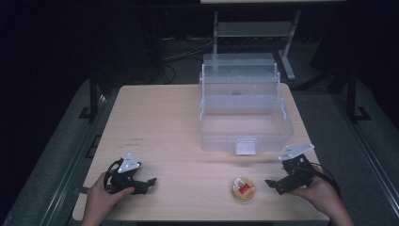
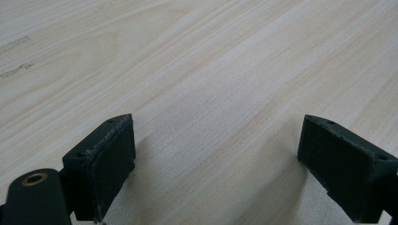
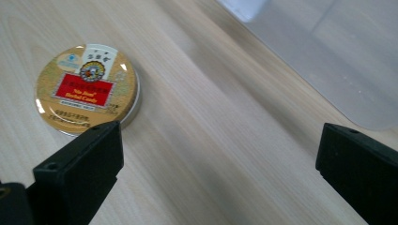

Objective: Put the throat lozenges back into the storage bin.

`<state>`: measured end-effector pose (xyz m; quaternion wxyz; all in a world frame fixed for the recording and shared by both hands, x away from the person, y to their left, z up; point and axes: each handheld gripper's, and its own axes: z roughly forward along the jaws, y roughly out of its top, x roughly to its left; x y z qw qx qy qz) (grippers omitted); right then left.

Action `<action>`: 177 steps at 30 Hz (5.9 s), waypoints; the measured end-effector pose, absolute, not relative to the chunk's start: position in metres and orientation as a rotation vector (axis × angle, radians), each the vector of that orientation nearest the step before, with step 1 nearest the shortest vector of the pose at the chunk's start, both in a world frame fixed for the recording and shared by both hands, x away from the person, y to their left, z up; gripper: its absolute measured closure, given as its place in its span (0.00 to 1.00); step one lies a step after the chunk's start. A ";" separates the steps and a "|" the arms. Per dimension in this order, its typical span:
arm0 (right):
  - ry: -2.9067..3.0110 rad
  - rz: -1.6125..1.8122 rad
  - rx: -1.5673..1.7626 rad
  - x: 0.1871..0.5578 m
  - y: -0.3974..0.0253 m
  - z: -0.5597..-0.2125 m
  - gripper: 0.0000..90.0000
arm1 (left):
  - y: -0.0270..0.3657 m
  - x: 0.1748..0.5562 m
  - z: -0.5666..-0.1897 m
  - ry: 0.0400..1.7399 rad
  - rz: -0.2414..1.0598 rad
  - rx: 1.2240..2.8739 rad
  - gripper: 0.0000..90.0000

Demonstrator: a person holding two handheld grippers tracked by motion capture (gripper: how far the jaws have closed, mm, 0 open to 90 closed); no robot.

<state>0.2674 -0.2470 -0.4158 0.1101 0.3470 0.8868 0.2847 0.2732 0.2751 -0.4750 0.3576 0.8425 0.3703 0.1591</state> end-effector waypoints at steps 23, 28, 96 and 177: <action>2.743 0.780 0.871 0.271 -0.208 -0.414 0.01 | 0.275 0.273 -0.475 0.956 0.410 2.174 0.12; 2.769 0.768 0.840 0.271 -0.200 -0.416 0.01 | 0.275 0.273 -0.475 0.956 0.410 2.174 0.12; 2.953 0.599 0.588 0.261 -0.140 -0.448 0.15 | 0.275 0.273 -0.475 0.955 0.411 2.175 0.12; 2.932 0.631 0.630 0.269 -0.156 -0.412 0.22 | 0.275 0.273 -0.475 0.955 0.410 2.174 0.12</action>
